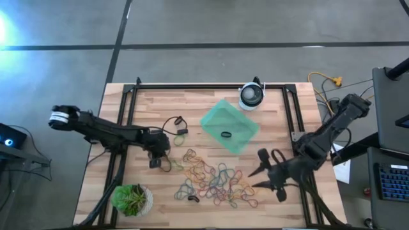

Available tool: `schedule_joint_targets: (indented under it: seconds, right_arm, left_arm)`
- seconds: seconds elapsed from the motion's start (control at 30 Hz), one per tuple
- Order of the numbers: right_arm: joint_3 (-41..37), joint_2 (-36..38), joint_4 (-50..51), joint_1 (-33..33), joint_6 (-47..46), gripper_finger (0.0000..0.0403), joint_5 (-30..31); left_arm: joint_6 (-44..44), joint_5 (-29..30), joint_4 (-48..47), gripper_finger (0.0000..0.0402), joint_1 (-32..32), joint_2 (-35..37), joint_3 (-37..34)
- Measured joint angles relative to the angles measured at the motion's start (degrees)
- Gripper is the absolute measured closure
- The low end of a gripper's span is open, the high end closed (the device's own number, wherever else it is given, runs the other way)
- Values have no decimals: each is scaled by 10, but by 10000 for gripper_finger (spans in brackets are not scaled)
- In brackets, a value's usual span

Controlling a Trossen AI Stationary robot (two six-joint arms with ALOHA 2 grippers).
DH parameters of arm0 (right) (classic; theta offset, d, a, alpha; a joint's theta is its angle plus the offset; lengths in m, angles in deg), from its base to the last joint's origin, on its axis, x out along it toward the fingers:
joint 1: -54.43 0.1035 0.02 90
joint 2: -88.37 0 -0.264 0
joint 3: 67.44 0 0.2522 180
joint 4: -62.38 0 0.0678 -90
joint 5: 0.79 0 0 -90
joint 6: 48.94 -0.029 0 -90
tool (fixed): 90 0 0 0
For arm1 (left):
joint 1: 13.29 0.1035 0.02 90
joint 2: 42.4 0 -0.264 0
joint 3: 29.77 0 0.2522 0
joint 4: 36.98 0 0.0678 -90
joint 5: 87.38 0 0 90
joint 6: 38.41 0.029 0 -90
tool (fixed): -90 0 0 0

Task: Pick and place rubber bands into bin
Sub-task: Put the black rubber band into the blue bin

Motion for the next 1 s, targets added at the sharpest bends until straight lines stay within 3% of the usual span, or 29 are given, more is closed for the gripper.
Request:
schedule_joint_targets:
  seconds: [0.3, 0.57, 0.7, 1.0]
  right_arm:
    - [0, -41, -3, 95, -18, 234, 109]
    - [0, -67, -10, 135, -19, 251, 223]
    - [0, -81, -8, 138, -18, 259, 241]
    - [-1, -89, -3, 138, -18, 277, 243]
  left_arm:
    - [44, 16, -20, 401, 0, 20, 43]
    - [128, 183, -49, 402, 1, 66, 157]
    - [198, 245, 25, 401, 3, 66, 207]
    - [317, 259, 193, 401, 37, -7, 276]
